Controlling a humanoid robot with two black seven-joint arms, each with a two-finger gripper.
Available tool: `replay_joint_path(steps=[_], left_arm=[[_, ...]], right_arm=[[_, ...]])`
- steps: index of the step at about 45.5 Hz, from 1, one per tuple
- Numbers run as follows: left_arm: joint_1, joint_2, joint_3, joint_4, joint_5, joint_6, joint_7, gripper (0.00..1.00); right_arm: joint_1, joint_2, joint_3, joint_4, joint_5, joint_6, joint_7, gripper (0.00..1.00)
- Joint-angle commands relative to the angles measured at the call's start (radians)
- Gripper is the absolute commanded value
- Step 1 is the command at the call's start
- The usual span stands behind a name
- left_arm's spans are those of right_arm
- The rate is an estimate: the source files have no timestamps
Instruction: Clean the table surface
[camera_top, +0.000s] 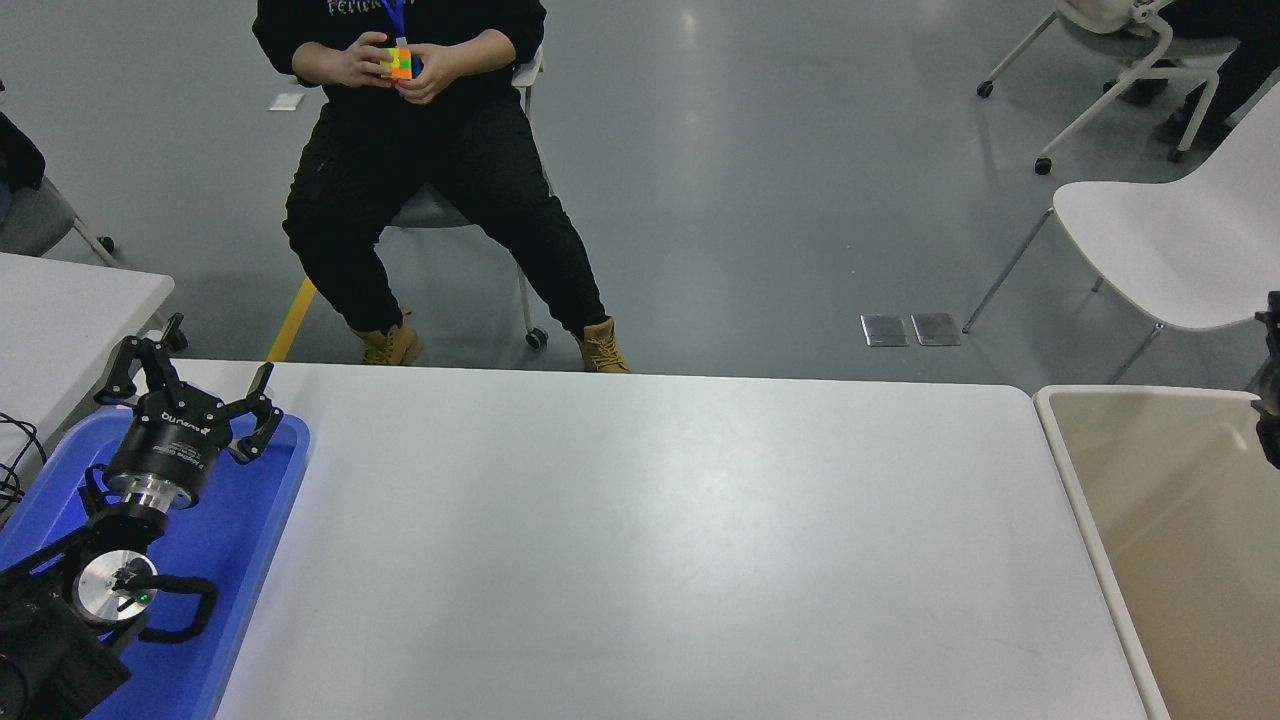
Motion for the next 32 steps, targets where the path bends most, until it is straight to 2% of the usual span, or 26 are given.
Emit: replay_joint_path(steps=[1,12,32], left_arm=[[0.0,0.0,0.0,0.0,0.0,0.0,0.0,1.0],[0.0,0.0,0.0,0.0,0.0,0.0,0.001,1.0],[0.0,0.0,0.0,0.0,0.0,0.0,0.0,1.0]], right_arm=[[0.067,-0.027,0.233,0.184,-0.003,-0.03,0.076,0.98],[0.107,0.004,0.291,0.293,-0.096,-0.064,0.255,0.98],[0.112,0.119,0.303,0.289,-0.107,-0.064,0.379,0.98]])
